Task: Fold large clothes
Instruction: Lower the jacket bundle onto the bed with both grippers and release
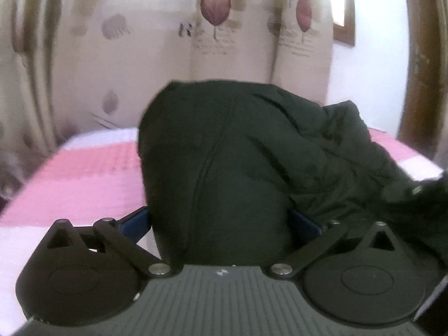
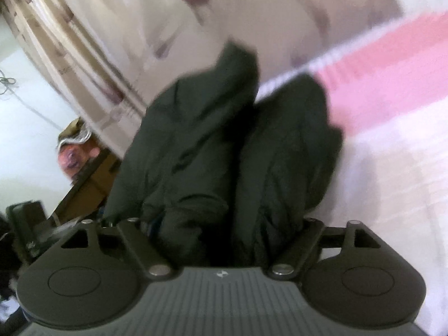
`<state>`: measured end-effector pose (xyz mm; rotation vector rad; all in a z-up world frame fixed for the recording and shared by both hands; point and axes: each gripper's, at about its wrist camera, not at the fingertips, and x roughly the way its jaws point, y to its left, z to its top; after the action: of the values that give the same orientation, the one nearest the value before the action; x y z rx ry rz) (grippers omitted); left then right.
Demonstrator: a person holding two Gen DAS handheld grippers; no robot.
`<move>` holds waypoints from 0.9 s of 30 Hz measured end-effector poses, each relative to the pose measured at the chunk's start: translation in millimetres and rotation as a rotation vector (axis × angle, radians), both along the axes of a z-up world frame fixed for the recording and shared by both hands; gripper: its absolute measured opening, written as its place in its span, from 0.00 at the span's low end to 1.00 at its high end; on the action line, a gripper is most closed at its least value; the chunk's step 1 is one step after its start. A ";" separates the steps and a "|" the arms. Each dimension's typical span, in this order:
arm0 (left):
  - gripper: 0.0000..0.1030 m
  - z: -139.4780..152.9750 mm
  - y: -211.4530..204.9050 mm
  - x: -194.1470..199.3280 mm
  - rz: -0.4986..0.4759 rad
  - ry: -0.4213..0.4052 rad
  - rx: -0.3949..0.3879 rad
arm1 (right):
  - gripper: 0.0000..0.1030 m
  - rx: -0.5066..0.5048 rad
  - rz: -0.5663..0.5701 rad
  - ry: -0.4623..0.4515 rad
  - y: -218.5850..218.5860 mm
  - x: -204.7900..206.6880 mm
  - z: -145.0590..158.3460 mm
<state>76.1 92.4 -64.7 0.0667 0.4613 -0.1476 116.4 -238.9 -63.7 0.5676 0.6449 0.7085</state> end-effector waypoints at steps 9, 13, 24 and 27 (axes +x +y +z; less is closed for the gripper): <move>1.00 49.5 -26.9 -55.3 0.136 -0.221 0.115 | 0.98 -0.137 -0.110 -0.346 -1.5 -89.2 61.0; 1.00 64.6 -46.8 -76.2 0.245 -0.294 0.183 | 0.99 -0.145 -0.084 -0.408 7.9 -116.3 78.0; 1.00 94.9 -51.7 -102.2 0.285 -0.251 0.103 | 1.00 -0.114 -0.076 -0.447 5.6 -146.7 98.2; 1.00 97.4 -56.1 -105.3 0.271 -0.247 0.101 | 1.00 -0.115 -0.073 -0.456 5.9 -149.6 100.9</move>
<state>-29.2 36.3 32.7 0.1192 0.2270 0.1491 -33.2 -233.0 37.2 0.3051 0.2366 0.6972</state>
